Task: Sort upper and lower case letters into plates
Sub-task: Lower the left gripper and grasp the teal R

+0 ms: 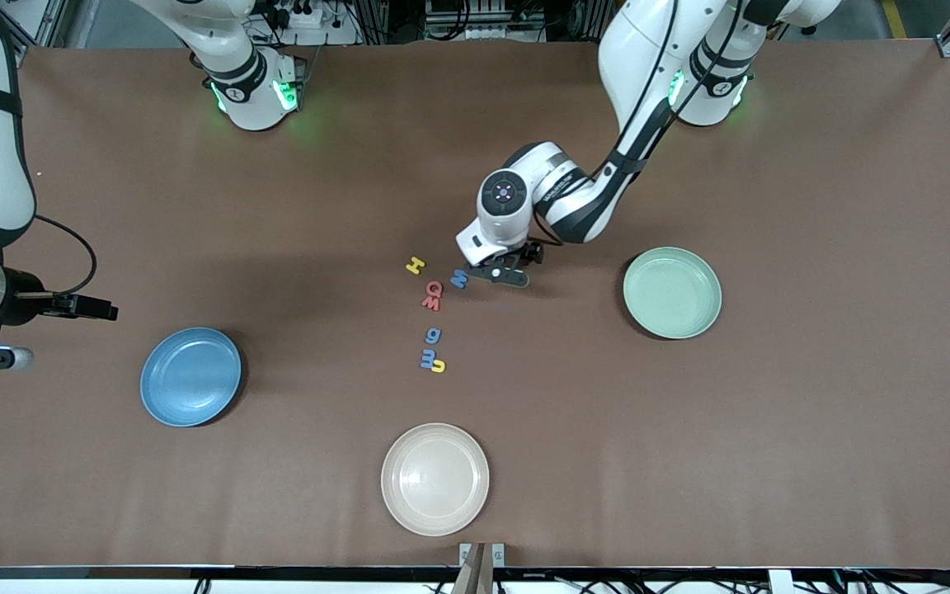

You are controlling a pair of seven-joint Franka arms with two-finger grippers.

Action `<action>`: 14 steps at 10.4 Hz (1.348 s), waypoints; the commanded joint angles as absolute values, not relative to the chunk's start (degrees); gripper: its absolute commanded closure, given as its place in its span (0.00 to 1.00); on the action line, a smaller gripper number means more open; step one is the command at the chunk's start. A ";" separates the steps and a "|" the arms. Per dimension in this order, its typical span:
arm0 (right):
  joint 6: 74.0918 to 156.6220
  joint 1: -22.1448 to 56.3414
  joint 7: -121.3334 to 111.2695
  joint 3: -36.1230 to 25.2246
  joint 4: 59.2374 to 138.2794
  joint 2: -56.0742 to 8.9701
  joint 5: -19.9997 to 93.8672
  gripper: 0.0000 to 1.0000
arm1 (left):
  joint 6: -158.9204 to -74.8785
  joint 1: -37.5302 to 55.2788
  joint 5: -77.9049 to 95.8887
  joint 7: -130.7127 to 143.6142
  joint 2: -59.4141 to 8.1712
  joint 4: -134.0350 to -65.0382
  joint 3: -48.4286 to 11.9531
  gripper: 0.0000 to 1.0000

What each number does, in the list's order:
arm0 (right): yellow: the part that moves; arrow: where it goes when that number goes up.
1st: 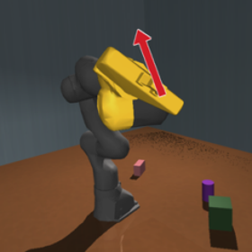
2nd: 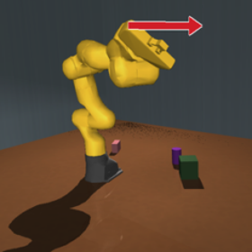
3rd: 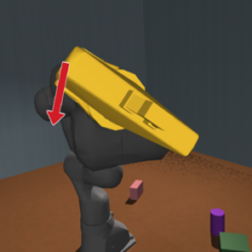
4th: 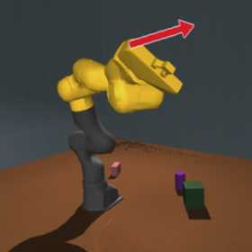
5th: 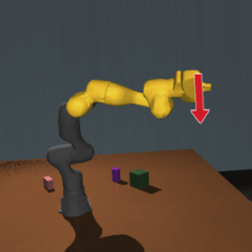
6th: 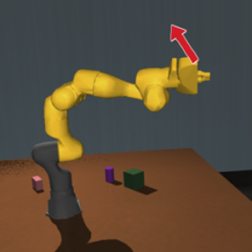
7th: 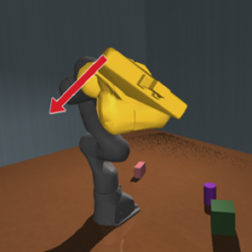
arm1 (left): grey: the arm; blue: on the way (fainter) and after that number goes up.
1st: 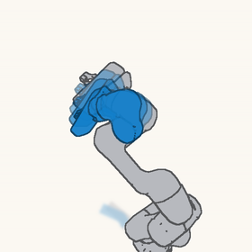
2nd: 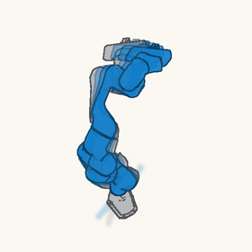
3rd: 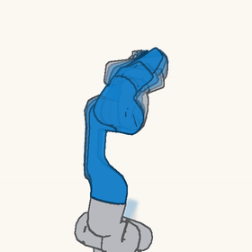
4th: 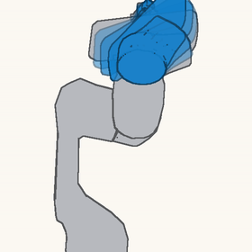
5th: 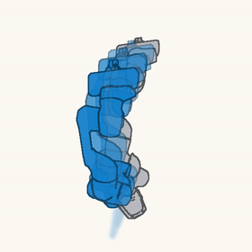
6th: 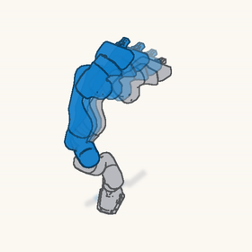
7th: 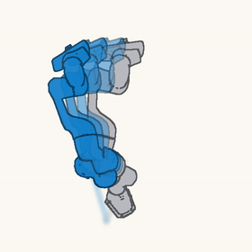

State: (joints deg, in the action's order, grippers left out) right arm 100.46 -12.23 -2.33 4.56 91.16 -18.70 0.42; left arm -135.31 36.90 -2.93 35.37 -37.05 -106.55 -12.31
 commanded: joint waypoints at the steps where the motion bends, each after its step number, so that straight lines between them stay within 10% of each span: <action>1: 98.62 -12.40 -4.91 5.10 90.70 -18.63 0.88 0.00 | -135.62 31.22 -0.80 33.49 -34.54 -110.13 -16.77 0.11; 14: 98.79 -13.01 -6.68 5.10 90.88 -19.25 1.14 0.00 | -135.62 34.27 0.44 27.95 -38.93 -103.89 -16.35 0.29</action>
